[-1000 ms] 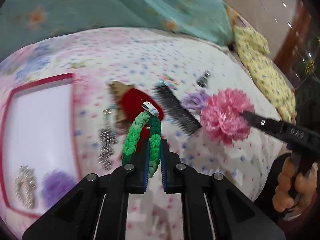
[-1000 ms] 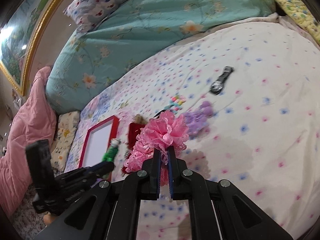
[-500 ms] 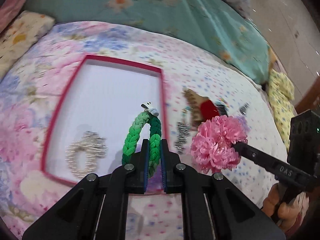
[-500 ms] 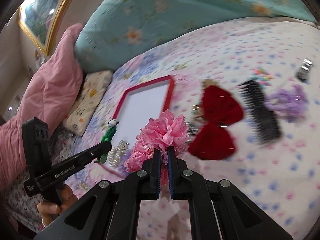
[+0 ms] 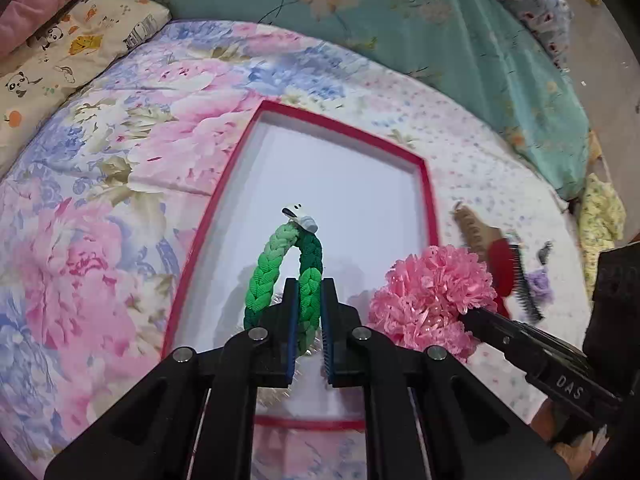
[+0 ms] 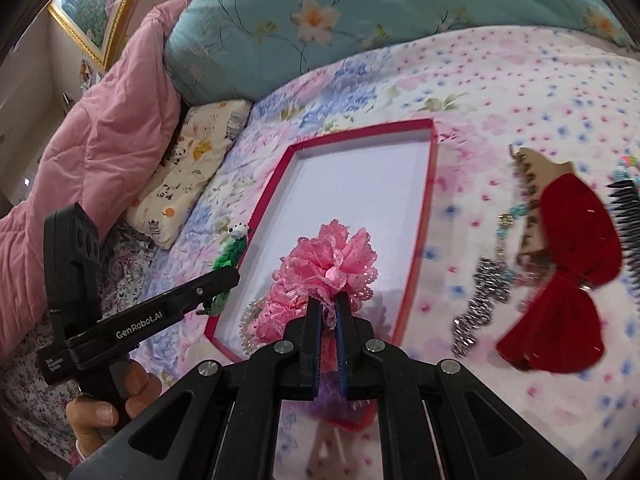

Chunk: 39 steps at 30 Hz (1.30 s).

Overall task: Organize jewelry
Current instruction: 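Carry the green band and pink scrunchie into the tray and release both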

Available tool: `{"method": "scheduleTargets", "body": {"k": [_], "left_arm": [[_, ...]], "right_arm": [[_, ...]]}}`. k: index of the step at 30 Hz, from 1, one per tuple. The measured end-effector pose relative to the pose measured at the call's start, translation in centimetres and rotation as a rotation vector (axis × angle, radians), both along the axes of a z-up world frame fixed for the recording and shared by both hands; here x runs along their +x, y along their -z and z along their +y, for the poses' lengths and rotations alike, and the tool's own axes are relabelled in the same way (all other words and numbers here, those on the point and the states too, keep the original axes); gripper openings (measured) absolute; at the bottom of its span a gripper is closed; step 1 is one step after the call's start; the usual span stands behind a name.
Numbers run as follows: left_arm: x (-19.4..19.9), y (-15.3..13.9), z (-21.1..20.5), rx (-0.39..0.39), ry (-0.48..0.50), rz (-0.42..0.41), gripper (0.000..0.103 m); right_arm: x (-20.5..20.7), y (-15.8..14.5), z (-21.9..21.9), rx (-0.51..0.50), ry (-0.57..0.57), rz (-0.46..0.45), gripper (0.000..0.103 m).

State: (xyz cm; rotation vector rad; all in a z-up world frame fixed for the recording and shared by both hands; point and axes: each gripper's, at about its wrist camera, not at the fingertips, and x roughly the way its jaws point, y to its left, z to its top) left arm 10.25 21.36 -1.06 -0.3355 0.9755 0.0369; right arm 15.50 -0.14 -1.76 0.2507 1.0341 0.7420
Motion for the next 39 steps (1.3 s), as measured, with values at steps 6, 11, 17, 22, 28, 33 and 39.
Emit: {"method": "scheduleTargets", "body": {"k": [6,11,17,22,28,33,39], "left_arm": [[1.7,2.2,-0.2,0.047,0.021,0.055,0.008],[1.9,3.5,-0.7,0.065,0.027,0.083,0.008],[2.0,4.2,-0.5,0.054,0.023,0.092,0.008],[2.0,4.2,-0.5,0.053,0.022,0.092,0.008],[2.0,3.5,-0.4,0.055,0.017,0.085,0.008],[1.1,2.4,-0.5,0.045,0.002,0.069,0.042],[-0.5,0.9,-0.7,0.022,-0.03,0.032,0.06]], "right_arm": [[1.2,2.2,1.9,-0.051,-0.021,0.035,0.006],[1.4,3.4,2.5,-0.079,-0.032,0.05,0.007],[1.6,3.7,2.6,-0.097,-0.032,0.04,0.01],[1.9,3.9,2.6,-0.095,-0.03,0.051,0.011],[1.7,3.3,2.1,-0.074,-0.029,0.06,0.024],[0.5,1.5,1.0,-0.046,-0.029,0.025,0.033],[-1.1,-0.5,-2.1,0.003,0.002,-0.001,0.039]]}}
